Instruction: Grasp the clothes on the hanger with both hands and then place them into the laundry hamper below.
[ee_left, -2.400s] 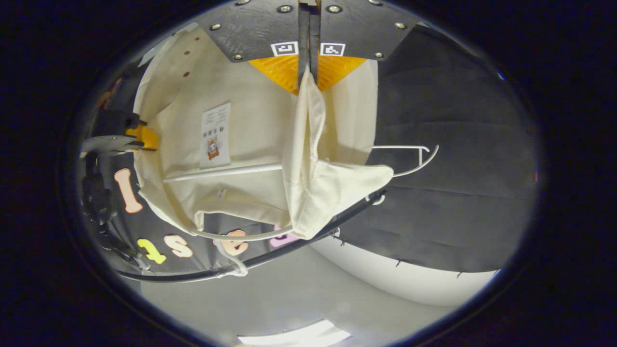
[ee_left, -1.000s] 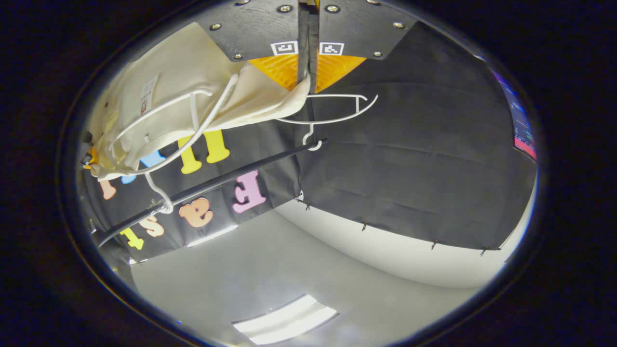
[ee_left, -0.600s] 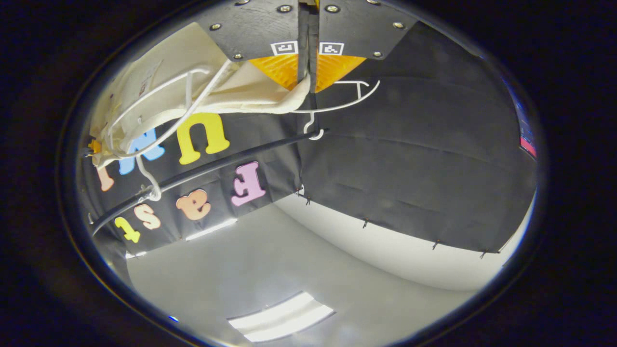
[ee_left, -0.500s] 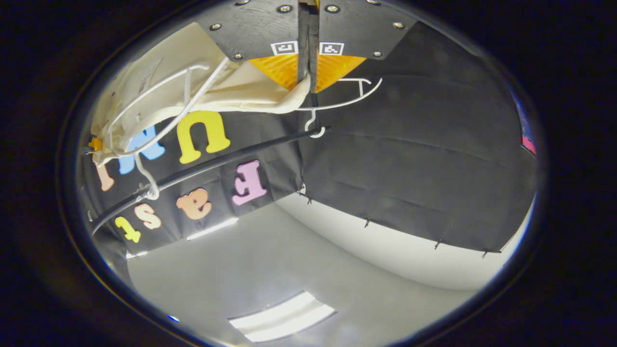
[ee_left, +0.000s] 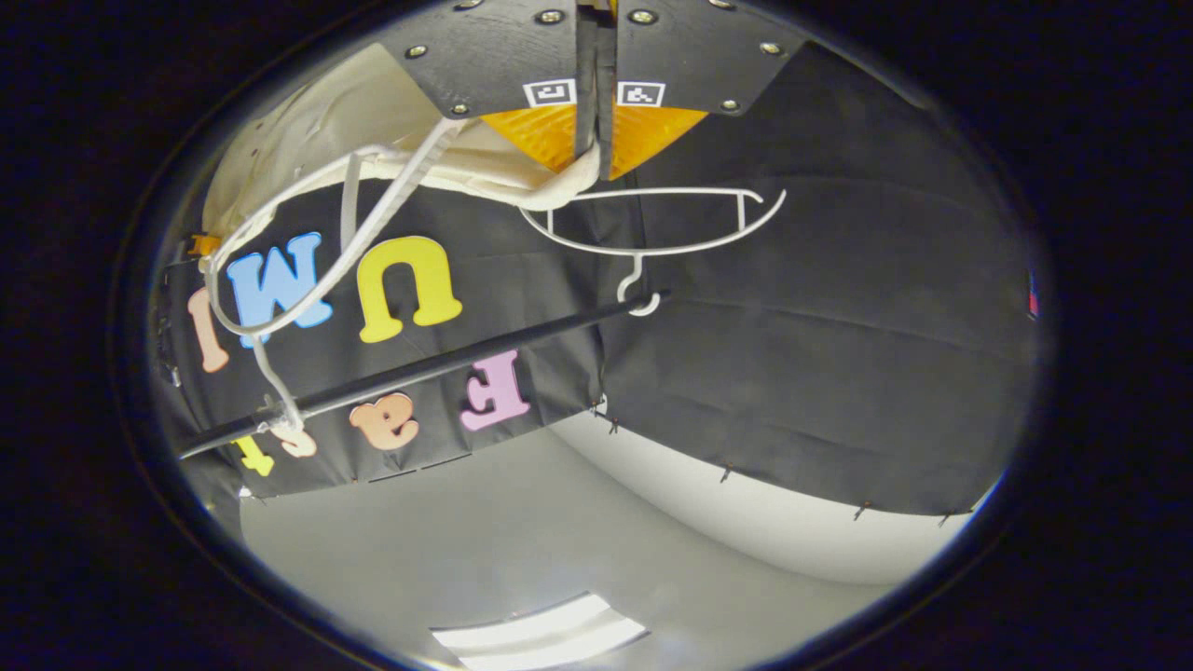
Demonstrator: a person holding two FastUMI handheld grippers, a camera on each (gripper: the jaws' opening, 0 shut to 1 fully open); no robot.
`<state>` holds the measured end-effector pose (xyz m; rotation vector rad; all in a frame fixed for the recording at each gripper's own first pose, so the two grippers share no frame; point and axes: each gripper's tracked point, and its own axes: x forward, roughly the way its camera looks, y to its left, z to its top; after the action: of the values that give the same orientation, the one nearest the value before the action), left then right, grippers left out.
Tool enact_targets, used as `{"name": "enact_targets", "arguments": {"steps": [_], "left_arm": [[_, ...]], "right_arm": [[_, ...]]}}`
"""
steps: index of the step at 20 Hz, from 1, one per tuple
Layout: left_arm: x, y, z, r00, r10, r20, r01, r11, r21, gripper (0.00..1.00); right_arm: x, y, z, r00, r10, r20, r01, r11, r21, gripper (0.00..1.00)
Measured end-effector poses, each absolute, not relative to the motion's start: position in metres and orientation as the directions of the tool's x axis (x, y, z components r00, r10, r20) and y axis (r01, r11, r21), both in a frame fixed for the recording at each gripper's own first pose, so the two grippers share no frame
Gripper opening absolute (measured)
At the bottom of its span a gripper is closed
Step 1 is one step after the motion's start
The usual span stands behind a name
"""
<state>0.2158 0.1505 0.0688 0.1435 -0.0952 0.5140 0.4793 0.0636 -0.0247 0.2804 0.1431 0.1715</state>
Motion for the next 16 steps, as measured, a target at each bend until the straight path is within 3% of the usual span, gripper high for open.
{"name": "enact_targets", "arguments": {"steps": [9,16], "left_arm": [[0.192,0.146,0.033,0.882,0.467,0.068,-0.471,0.874,0.12,0.0],[0.183,0.119,0.021,0.933,0.358,0.05,-0.361,0.929,0.087,0.01]], "right_arm": [[0.42,0.065,-0.068,0.959,0.238,-0.154,-0.19,0.943,0.275,0.01],[0.358,0.07,-0.068,0.954,0.25,-0.164,-0.212,0.952,0.221,0.01]]}}
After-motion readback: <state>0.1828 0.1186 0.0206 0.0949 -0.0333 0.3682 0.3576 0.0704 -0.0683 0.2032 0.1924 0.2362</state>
